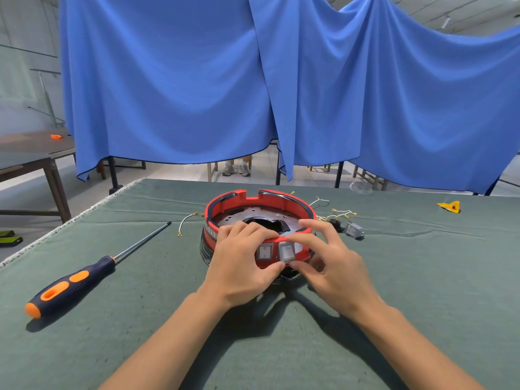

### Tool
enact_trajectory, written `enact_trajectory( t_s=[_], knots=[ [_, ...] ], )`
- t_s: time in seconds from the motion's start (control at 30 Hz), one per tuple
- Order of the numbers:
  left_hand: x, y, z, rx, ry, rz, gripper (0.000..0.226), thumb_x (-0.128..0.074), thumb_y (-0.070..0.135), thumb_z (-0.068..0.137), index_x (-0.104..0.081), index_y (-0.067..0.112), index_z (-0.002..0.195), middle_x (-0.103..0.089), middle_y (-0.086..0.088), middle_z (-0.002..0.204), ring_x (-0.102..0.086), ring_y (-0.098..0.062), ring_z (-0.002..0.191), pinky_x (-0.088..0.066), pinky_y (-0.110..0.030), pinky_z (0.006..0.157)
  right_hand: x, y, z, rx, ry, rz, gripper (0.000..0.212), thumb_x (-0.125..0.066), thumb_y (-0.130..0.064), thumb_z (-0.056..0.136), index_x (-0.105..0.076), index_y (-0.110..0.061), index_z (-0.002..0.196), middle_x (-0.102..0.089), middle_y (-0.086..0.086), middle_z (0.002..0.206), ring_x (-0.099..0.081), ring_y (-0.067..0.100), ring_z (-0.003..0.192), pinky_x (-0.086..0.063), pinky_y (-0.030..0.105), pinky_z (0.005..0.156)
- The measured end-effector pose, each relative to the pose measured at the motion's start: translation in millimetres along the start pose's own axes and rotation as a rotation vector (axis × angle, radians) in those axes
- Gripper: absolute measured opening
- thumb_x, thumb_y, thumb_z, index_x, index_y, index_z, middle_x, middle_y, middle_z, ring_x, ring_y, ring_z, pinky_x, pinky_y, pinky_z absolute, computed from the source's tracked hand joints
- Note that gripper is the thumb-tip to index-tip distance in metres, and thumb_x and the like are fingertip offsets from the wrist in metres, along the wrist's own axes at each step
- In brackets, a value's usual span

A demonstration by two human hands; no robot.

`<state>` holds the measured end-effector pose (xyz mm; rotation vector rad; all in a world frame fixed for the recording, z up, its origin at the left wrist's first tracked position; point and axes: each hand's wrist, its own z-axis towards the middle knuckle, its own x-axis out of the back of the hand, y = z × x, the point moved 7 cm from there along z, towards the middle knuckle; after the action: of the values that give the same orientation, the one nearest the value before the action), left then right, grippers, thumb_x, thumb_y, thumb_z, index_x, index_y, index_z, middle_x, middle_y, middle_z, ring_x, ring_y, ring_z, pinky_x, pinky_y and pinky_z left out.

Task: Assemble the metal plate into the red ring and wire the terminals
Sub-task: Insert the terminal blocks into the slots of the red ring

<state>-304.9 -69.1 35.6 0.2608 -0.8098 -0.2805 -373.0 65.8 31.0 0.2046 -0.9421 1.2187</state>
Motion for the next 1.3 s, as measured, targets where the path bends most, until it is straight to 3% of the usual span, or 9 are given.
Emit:
enact_trajectory(
  t_s=[0.33, 0.47, 0.67, 0.73, 0.8, 0.93, 1.0, 1.1, 1.3],
  knots=[
    [-0.4, -0.2, 0.3, 0.001, 0.004, 0.0, 0.042, -0.063, 0.047, 0.071, -0.065, 0.026, 0.108, -0.062, 0.016, 0.104, -0.049, -0.007, 0.102, -0.029, -0.027, 0.092, 1.5, -17.2, -3.5, 0.146, 0.118, -0.109, 0.035, -0.081, -0.016, 0.073, -0.068, -0.022, 0.105, -0.061, -0.007, 0.107, -0.061, 0.002, 0.062, -0.05, 0.022, 0.047],
    [-0.6, -0.1, 0.6, 0.007, 0.016, -0.006, 0.041, -0.064, 0.046, 0.071, -0.065, 0.026, 0.107, -0.063, 0.015, 0.104, -0.048, -0.007, 0.101, -0.029, -0.028, 0.091, -0.4, -11.8, -2.9, 0.124, 0.114, -0.093, 0.036, -0.08, -0.02, 0.074, -0.067, -0.027, 0.106, -0.057, -0.008, 0.108, -0.059, -0.002, 0.062, -0.051, 0.025, 0.047],
    [-1.2, -0.8, 0.1, 0.001, 0.02, 0.013, 0.043, -0.067, 0.044, 0.069, -0.066, 0.024, 0.107, -0.064, 0.013, 0.105, -0.051, -0.01, 0.1, -0.031, -0.029, 0.091, 1.9, 10.4, -3.3, -0.067, 0.147, 0.078, 0.045, -0.058, -0.039, 0.08, -0.049, -0.045, 0.124, -0.043, -0.029, 0.122, -0.059, 0.004, 0.062, -0.049, 0.023, 0.059],
    [-1.9, -0.8, 0.1, -0.001, 0.017, 0.023, 0.043, -0.067, 0.044, 0.069, -0.065, 0.024, 0.107, -0.064, 0.013, 0.105, -0.051, -0.01, 0.101, -0.03, -0.028, 0.091, -2.3, 18.5, -2.6, -0.1, 0.119, 0.1, 0.042, -0.055, -0.041, 0.085, -0.049, -0.047, 0.126, -0.041, -0.034, 0.128, -0.059, 0.0, 0.071, -0.047, 0.022, 0.067],
    [-2.1, -0.4, -0.2, -0.002, 0.024, 0.027, 0.043, -0.067, 0.043, 0.068, -0.066, 0.024, 0.106, -0.064, 0.013, 0.104, -0.052, -0.011, 0.1, -0.03, -0.027, 0.09, -10.6, 25.4, -1.9, -0.126, 0.045, 0.105, 0.036, -0.054, -0.043, 0.091, -0.05, -0.047, 0.127, -0.041, -0.036, 0.132, -0.055, -0.004, 0.093, -0.045, 0.023, 0.077],
    [-1.8, 0.0, 0.2, 0.003, 0.044, 0.026, 0.042, -0.068, 0.042, 0.067, -0.066, 0.024, 0.105, -0.064, 0.013, 0.102, -0.052, -0.01, 0.098, -0.03, -0.027, 0.089, -14.2, 29.0, 0.3, -0.151, 0.016, 0.128, 0.042, -0.049, -0.06, 0.083, -0.051, -0.048, 0.123, -0.038, -0.043, 0.127, -0.047, 0.002, 0.107, -0.036, 0.01, 0.074],
    [-2.6, -0.8, 0.3, 0.007, 0.048, 0.026, 0.04, -0.069, 0.041, 0.068, -0.066, 0.024, 0.104, -0.064, 0.013, 0.101, -0.053, -0.01, 0.097, -0.029, -0.026, 0.089, -15.2, 28.7, 1.2, -0.158, 0.021, 0.137, 0.043, -0.052, -0.061, 0.08, -0.052, -0.046, 0.121, -0.038, -0.041, 0.125, -0.049, 0.0, 0.101, -0.039, 0.014, 0.072],
    [-3.2, -2.0, 0.7, 0.017, 0.046, 0.023, 0.039, -0.071, 0.041, 0.068, -0.065, 0.025, 0.104, -0.064, 0.014, 0.101, -0.051, -0.008, 0.097, -0.028, -0.024, 0.088, -16.9, 31.2, 2.8, -0.185, 0.037, 0.2, 0.034, -0.064, -0.048, 0.082, -0.055, -0.042, 0.114, -0.043, -0.036, 0.119, -0.054, 0.001, 0.077, -0.046, 0.026, 0.069],
    [-0.7, -2.3, 2.1, 0.022, 0.071, -0.044, 0.033, -0.062, 0.048, 0.076, -0.067, 0.026, 0.1, -0.064, 0.016, 0.098, -0.05, -0.005, 0.096, -0.028, -0.025, 0.089, -20.2, 33.8, 5.6, -0.21, 0.031, 0.292, 0.03, -0.068, -0.043, 0.081, -0.056, -0.04, 0.108, -0.047, -0.032, 0.116, -0.054, 0.003, 0.084, -0.049, 0.033, 0.074]
  ],
)
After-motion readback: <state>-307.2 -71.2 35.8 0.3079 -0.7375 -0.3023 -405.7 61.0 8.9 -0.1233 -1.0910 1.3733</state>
